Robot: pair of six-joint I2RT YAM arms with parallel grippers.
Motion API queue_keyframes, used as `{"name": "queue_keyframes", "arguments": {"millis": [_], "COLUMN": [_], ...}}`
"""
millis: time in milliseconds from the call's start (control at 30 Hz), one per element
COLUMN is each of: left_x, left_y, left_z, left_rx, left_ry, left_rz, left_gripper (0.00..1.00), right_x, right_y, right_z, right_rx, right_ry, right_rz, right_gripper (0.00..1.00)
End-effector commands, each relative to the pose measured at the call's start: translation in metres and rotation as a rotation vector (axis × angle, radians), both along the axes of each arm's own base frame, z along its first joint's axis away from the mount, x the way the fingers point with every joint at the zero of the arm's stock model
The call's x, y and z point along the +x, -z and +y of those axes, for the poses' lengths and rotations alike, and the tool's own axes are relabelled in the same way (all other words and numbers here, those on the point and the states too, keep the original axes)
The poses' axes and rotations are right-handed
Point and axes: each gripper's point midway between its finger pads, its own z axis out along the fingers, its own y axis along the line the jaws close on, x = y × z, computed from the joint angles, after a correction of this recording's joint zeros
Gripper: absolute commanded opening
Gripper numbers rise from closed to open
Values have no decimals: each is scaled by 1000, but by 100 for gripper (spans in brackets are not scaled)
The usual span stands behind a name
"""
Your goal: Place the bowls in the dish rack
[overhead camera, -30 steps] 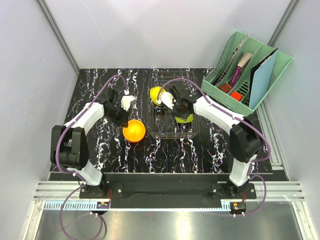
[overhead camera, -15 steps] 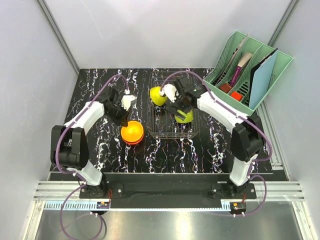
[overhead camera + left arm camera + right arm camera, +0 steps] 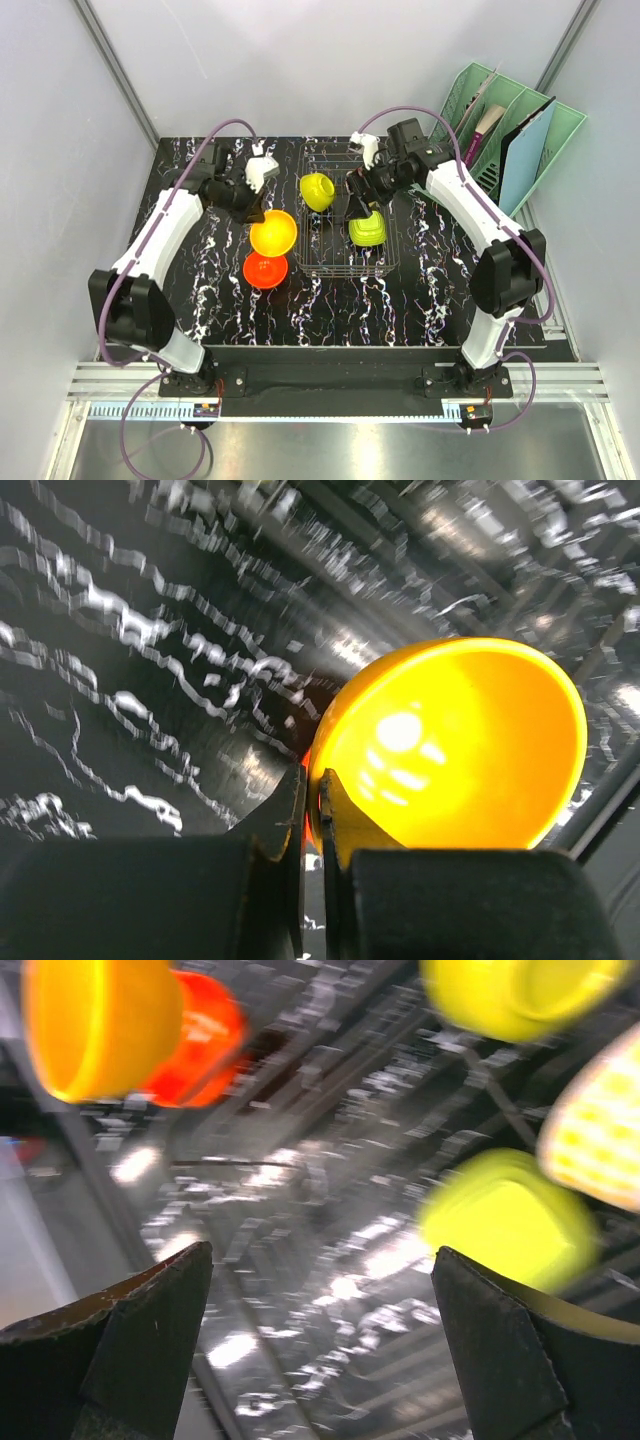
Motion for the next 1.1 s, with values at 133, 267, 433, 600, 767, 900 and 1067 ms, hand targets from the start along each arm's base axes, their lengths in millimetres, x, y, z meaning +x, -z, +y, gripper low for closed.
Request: {"name": "queue_keyframes", "arguments": {"millis": [133,267,433,600,767,900,1067], "left_x": [-25,-21,-10,-2,1,-3,-9], "left_y": [-83,-92,-96,-107,-118,-118,-121], "left_z": [-56,-72,-88,-95,-101,-107,-114], "left_rx": [-121,-97,-74,-88,-92,-91,-106], "left_ry": [180,195,178,149,131,141,156], "left_rz": [-188,-246,-313,-361,-405,-418,-416], "left_gripper": [0,0,0,0,0,0,0], "right_x": [-57,-71,-78,-76,-74,-75,-70], "right_y": [-62,-75,-79,-65,-59,-63,-61], "right_z": [38,42,39,38,40,41,43], "right_rx": [382,500,580,609,625,652,674], "right_ry": [-210,-275,-292,-269,-267,-287,-309], "right_rz": [246,356,460,526,568,609,653], "right_gripper": [100,100,100,100,100,100,100]}}
